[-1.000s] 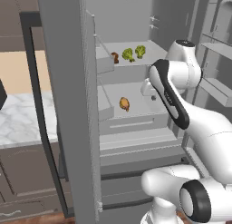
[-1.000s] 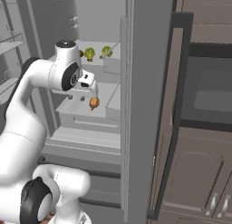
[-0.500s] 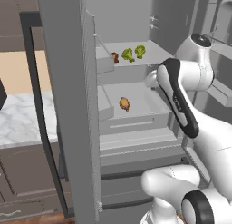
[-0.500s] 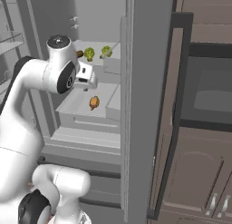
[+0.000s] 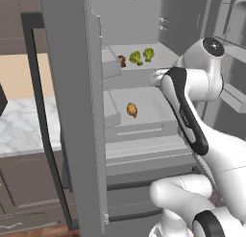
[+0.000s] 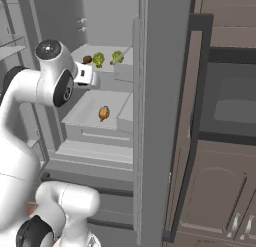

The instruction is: Place one broccoli and one chicken drumstick in each tupperware on the nearby counter, to pack two identical lunches.

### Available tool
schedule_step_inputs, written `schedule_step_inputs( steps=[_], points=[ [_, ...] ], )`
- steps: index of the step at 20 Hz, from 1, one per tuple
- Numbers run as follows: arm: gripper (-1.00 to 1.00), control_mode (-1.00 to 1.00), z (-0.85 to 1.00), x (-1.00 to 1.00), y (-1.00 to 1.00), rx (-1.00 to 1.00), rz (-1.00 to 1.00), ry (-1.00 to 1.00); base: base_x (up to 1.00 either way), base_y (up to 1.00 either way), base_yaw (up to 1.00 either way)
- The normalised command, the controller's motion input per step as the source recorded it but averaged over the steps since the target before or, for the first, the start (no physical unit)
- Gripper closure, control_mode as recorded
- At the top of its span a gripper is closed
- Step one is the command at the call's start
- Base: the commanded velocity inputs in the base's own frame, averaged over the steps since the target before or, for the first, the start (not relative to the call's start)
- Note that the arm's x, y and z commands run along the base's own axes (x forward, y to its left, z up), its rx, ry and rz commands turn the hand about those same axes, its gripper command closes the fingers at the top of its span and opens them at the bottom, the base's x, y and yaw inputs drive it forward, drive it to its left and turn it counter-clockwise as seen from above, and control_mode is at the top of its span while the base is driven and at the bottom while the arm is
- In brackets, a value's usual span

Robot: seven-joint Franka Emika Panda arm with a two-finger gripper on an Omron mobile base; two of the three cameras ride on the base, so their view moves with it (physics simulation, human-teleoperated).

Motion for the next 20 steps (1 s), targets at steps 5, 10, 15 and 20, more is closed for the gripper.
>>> schedule_step_inputs(
  steps=[5,10,15,20],
  points=[
    [-1.0,-1.0,0.13,0.47,0.0,0.0,0.0,0.02,0.0,0.0,0.0],
    [-1.0,-1.0,0.11,0.7,0.0,0.0,-0.01,0.05,0.0,0.0,0.0],
    [-1.0,-1.0,0.23,0.7,0.0,0.0,0.0,0.0,0.0,0.0,0.0],
    [-1.0,-1.0,0.07,0.55,0.0,0.0,0.0,0.0,0.0,0.0,0.0]
  ],
)
